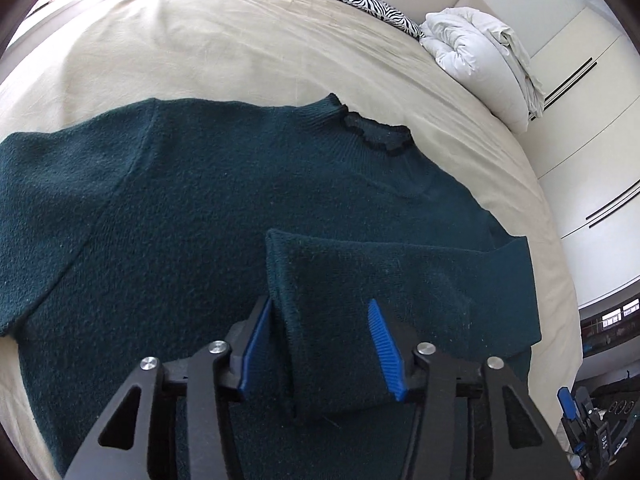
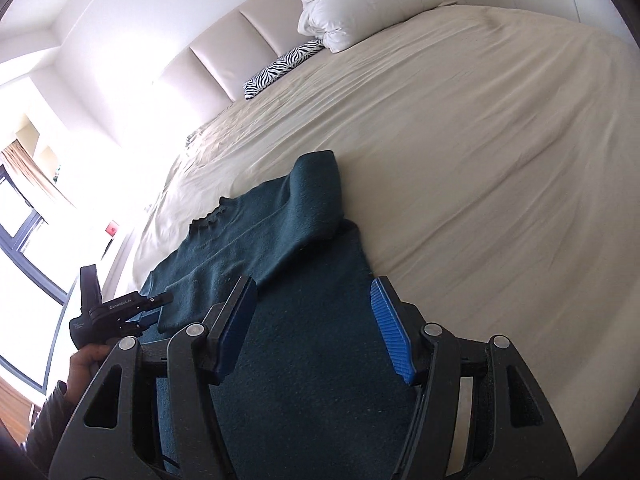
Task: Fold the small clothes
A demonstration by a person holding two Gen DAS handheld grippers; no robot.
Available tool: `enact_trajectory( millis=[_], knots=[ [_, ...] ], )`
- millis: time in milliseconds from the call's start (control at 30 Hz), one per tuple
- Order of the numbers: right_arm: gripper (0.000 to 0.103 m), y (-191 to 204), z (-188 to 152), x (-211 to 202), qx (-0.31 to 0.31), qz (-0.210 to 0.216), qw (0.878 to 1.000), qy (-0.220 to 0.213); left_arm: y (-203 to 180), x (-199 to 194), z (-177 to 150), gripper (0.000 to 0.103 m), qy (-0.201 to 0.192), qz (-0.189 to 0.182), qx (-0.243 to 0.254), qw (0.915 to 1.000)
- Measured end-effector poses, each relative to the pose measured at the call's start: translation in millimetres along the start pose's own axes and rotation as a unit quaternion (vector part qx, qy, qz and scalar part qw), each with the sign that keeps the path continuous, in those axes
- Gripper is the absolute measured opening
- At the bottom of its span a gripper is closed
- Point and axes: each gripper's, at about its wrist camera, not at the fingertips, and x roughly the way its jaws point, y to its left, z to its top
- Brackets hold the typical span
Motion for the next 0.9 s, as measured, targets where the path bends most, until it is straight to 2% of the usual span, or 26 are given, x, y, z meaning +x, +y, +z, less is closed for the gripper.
enact_trajectory(
  millis=[67, 200, 267, 333, 533, 600, 700, 900],
  knots=[
    [0.058, -9.8, 3.1, 0.9, 0.006, -0.006, 1.0, 0.0, -1.3, 2.1, 2.9, 0.032, 0.001, 0.002, 0.003, 1.0],
    [0.058, -17.4, 11.5, 8.3, 0.015, -0.005, 1.0, 0.002, -2.6, 8.2, 8.7, 0.029, 0.004, 0.005, 0.012, 0.9999],
    [0.058, -12.6, 16.0, 13.3, 0.009, -0.006, 1.0, 0.002, -0.6, 8.5, 10.3, 0.015, -0.001, 0.005, 0.013, 0.9999],
    [0.058, -6.0, 23.8, 21.9, -0.002, -0.007, 1.0, 0.007, 3.9, 5.4, 11.2, 0.011, -0.009, -0.005, 0.011, 0.9999],
    [0.058, 7.0, 73.3, 58.3, -0.017, 0.005, 1.0, 0.021, 17.5, -21.9, 13.7, 0.009, -0.097, -0.004, 0.026, 0.995],
    [0.058, 8.7, 90.3, 78.4, -0.015, 0.009, 0.999, 0.034, 16.9, -23.7, 12.9, 0.009, -0.117, 0.005, 0.046, 0.992],
    [0.058, 9.2, 109.1, 115.3, -0.001, 0.014, 0.998, 0.063, 25.7, -5.7, 15.0, 0.009, -0.097, 0.015, 0.05, 0.9939],
    [0.055, 9.8, 135.5, 177.7, 0.02, 0.0, 0.995, 0.097, 47.7, 1.6, 7.0, 0.01, -0.114, -0.025, 0.02, 0.993]
  ],
)
